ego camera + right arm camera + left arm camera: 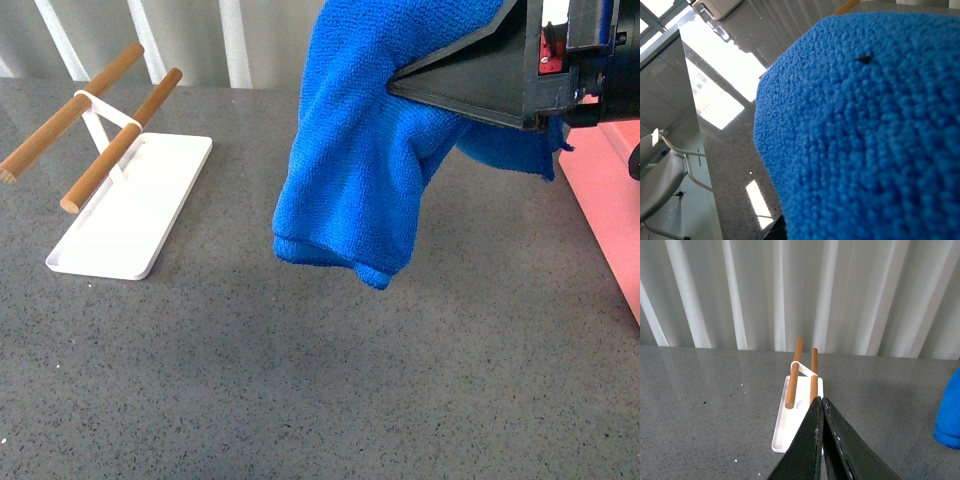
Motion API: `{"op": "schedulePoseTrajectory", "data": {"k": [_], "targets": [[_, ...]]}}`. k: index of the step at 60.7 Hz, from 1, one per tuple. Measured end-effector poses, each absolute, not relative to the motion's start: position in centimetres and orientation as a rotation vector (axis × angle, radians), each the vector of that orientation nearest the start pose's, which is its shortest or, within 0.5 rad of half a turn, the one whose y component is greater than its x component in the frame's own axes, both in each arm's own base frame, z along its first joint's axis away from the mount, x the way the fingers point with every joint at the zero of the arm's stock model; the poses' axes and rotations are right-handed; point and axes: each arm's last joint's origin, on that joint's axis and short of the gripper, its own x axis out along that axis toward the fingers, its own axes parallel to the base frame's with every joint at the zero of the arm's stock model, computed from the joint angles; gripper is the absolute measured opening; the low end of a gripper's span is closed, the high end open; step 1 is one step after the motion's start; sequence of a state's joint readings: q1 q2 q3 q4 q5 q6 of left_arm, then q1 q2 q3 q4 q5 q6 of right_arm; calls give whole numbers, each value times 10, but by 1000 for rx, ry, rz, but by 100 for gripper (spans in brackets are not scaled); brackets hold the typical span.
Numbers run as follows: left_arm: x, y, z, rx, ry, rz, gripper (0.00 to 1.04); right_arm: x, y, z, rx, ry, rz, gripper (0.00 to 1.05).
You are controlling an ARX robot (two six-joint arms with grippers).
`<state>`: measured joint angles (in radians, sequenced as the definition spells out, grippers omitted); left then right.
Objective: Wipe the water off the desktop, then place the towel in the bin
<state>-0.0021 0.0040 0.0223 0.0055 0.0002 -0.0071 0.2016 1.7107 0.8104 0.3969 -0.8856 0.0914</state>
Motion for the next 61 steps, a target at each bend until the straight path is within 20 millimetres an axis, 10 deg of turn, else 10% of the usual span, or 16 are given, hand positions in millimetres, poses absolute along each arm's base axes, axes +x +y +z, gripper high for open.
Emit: {"op": "schedulePoseTrajectory", "data": {"k": [12, 45, 61], "targets": [[97, 0, 171, -7, -19, -2, 7, 318, 80, 146, 205, 699, 954, 4], [97, 0, 171, -7, -19, -2, 99, 360, 49, 68, -420, 1269, 602, 4], [97, 0, 171, -5, -19, -2, 98, 403, 52, 56, -555, 1287, 534, 4]]}}
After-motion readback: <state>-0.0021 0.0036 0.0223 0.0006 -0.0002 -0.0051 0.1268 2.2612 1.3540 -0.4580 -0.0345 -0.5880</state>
